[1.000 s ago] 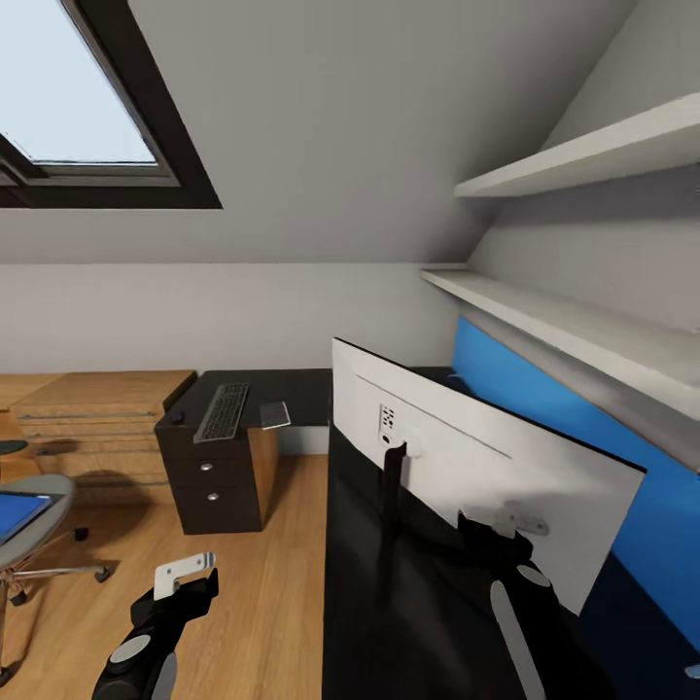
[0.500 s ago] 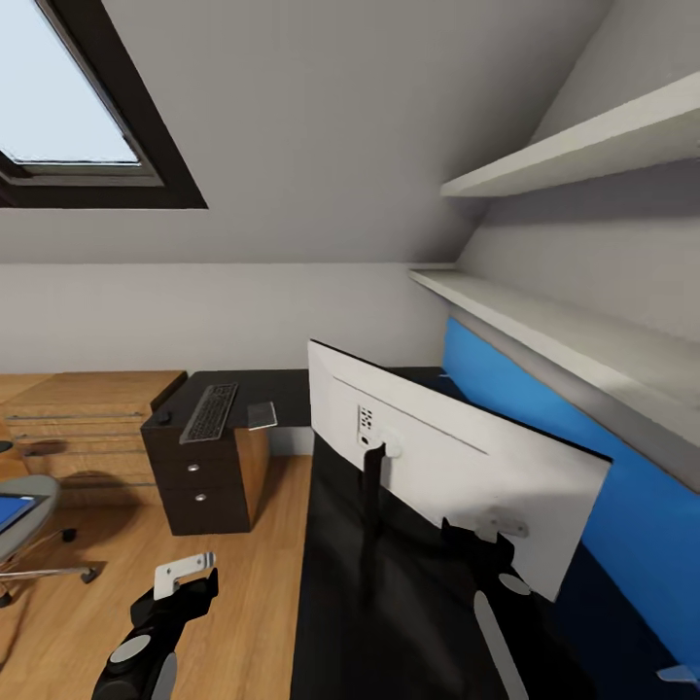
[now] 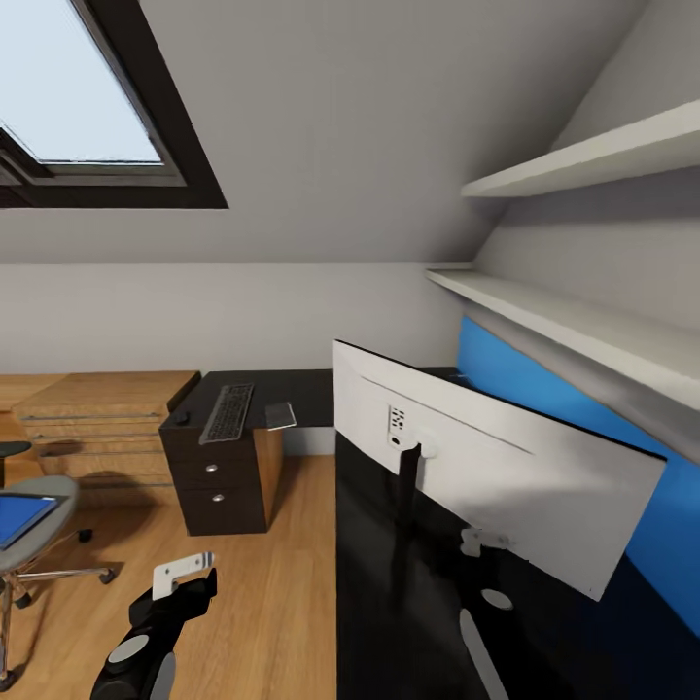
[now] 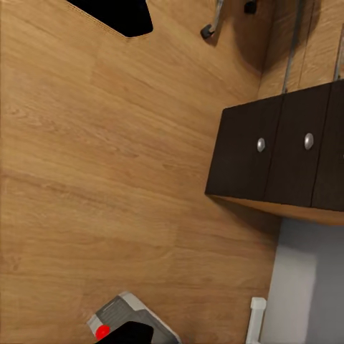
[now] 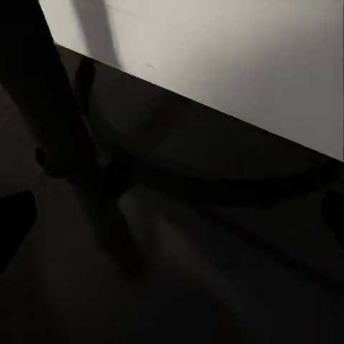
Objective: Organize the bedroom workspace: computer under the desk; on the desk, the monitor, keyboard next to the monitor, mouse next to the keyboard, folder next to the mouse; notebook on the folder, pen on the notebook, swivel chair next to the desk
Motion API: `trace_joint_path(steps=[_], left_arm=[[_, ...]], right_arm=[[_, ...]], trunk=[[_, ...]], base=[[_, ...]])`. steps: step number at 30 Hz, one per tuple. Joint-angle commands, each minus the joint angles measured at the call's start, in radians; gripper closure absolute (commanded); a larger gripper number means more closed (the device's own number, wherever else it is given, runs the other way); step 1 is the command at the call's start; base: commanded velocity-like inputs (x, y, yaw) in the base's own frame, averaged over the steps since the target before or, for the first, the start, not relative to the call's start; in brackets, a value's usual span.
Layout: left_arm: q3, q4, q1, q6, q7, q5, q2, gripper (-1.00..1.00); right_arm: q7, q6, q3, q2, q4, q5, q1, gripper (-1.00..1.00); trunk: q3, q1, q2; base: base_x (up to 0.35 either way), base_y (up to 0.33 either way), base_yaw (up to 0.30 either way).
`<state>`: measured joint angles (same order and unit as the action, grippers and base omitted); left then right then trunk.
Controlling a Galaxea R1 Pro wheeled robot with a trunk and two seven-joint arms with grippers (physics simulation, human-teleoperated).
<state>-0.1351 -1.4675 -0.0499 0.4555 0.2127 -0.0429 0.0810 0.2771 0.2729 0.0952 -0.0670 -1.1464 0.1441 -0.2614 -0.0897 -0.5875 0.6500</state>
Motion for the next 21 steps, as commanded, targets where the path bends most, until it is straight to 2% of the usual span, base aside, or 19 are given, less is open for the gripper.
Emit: trace_joint_path(steps=[1,4,6,8,9,12,18,21], left_arm=[[-0.001,-0.001,-0.001,0.005,0.004,-0.005,0.000,-1.00],[-0.002,-0.001,-0.001,0.005,0.004,-0.005,0.000,-1.00],[-0.005,-0.001,-0.001,0.004,0.004,-0.005,0.000,-1.00],[-0.010,-0.001,-0.001,0.004,0.005,-0.005,0.000,-1.00],[-0.018,-0.001,-0.001,0.003,0.005,-0.005,0.000,-1.00],[-0.021,-0.001,-0.001,0.002,0.005,-0.005,0.000,-1.00],[-0.023,-0.002,-0.001,0.001,0.005,-0.005,0.000,-1.00],[-0.023,-0.005,-0.001,0.001,0.005,-0.005,0.000,-1.00]], right_arm=[[0.009,-0.006,0.016,-0.003,0.024,0.000,-0.002,-1.00],[0.009,-0.042,0.038,-0.022,0.094,-0.027,-0.008,-1.00],[0.010,-0.083,0.048,-0.046,0.183,-0.059,-0.034,-1.00],[0.010,-0.102,0.051,-0.054,0.229,-0.074,-0.060,-1.00],[0.010,-0.141,0.053,-0.063,0.323,-0.092,-0.119,-1.00],[0.010,-0.197,0.054,-0.067,0.412,-0.098,-0.174,-1.00],[0.011,-0.377,0.053,-0.068,0.610,-0.103,-0.289,-1.00],[0.011,-0.418,0.053,-0.067,0.674,-0.104,-0.332,-1.00]], trunk=[[-0.002,0.000,0.002],[-0.002,0.000,0.002],[-0.002,0.000,0.002],[-0.002,0.000,0.002],[-0.002,0.000,0.002],[-0.002,0.000,0.002],[-0.002,0.000,0.002],[-0.002,0.000,0.002]], base=[[0.000,0.301,0.000],[0.000,0.283,0.000],[0.000,0.143,0.000],[0.000,0.080,0.000],[0.000,0.029,0.000],[0.000,0.017,0.000],[0.000,0.004,0.000],[0.000,0.000,0.000]])
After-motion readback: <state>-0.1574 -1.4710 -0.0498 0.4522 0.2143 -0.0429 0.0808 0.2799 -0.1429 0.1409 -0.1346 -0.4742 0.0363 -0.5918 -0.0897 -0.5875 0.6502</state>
